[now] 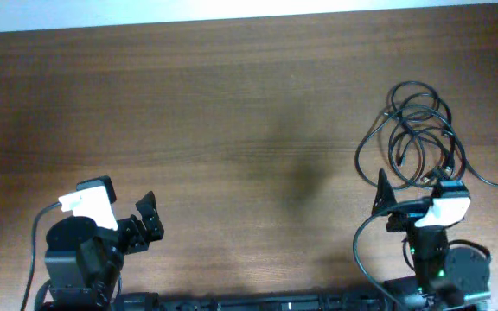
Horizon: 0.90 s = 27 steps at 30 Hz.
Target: Untangle cables
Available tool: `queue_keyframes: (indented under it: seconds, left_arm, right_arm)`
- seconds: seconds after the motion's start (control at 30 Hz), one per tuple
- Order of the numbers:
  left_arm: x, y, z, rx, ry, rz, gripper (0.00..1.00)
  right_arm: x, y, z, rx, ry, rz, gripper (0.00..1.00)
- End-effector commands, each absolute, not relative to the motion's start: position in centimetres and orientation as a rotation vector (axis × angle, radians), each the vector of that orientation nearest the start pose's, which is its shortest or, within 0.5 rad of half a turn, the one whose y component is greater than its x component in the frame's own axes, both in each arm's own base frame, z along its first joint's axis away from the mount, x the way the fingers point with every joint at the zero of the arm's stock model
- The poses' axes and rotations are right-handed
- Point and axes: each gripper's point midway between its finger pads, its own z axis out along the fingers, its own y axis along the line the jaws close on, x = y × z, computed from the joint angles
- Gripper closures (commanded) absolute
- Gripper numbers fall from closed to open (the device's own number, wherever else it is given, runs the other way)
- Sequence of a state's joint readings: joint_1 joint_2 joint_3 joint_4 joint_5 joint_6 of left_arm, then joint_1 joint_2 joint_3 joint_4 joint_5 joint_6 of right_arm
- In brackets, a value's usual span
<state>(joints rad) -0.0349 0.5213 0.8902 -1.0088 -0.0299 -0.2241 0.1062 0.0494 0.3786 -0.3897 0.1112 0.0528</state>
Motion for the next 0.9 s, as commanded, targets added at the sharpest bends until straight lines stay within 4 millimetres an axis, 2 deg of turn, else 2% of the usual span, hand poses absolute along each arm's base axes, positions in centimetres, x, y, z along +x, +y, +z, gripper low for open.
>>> queue_keyframes:
  seconds: [0.0, 0.17, 0.23, 0.33, 0.43, 0.87]
  left_arm:
    - [19.5, -0.1, 24.1, -0.23, 2.201, -0.107, 0.01]
    - [19.5, -0.1, 24.1, -0.23, 2.201, -0.107, 0.01]
    - [19.5, -0.1, 24.1, -0.23, 2.201, -0.107, 0.01]
    - [19.5, -0.1, 24.1, -0.23, 2.202, -0.107, 0.01]
    - [19.5, -0.1, 24.1, -0.229, 2.201, -0.107, 0.01]
    - [19.5, -0.1, 24.1, -0.23, 2.201, -0.107, 0.01]
  right_arm:
    - [22.3, 0.2, 23.7, 0.053, 1.563, 0.038, 0.02]
    - [23.7, 0.2, 23.3, 0.051, 1.426, 0.049, 0.01]
    - [24.1, 0.6, 22.3, 0.035, 1.395, 0.065, 0.01]
    - [24.5, 0.9, 20.6, 0.012, 1.443, 0.068, 0.01]
    - [24.5, 2.2, 15.7, -0.105, 1.642, 0.062, 0.01]
    - [24.5, 2.2, 15.7, -0.112, 1.641, 0.054, 0.02]
